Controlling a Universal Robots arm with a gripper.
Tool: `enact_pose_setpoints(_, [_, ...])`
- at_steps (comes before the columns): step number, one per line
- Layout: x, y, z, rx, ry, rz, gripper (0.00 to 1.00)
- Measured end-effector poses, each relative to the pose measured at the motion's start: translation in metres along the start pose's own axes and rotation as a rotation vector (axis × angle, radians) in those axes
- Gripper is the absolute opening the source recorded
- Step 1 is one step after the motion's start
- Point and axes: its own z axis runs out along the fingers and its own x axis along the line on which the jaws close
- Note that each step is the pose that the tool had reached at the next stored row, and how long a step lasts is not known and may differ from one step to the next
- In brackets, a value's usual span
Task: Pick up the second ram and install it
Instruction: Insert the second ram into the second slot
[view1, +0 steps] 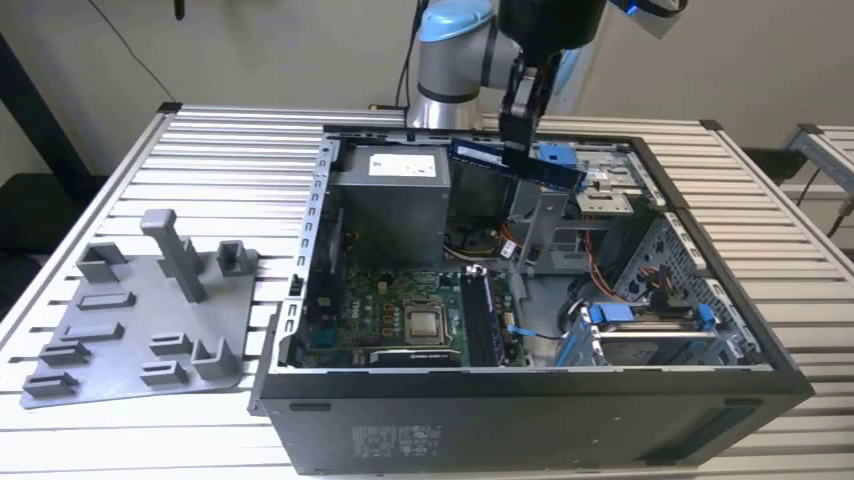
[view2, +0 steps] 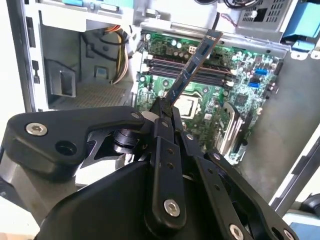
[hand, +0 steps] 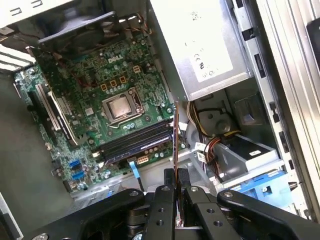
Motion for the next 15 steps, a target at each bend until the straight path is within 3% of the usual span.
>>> enact_pose_setpoints(15, [0.0001, 0.0000, 0.0015, 0.0138, 0.0027, 0.263, 0.14])
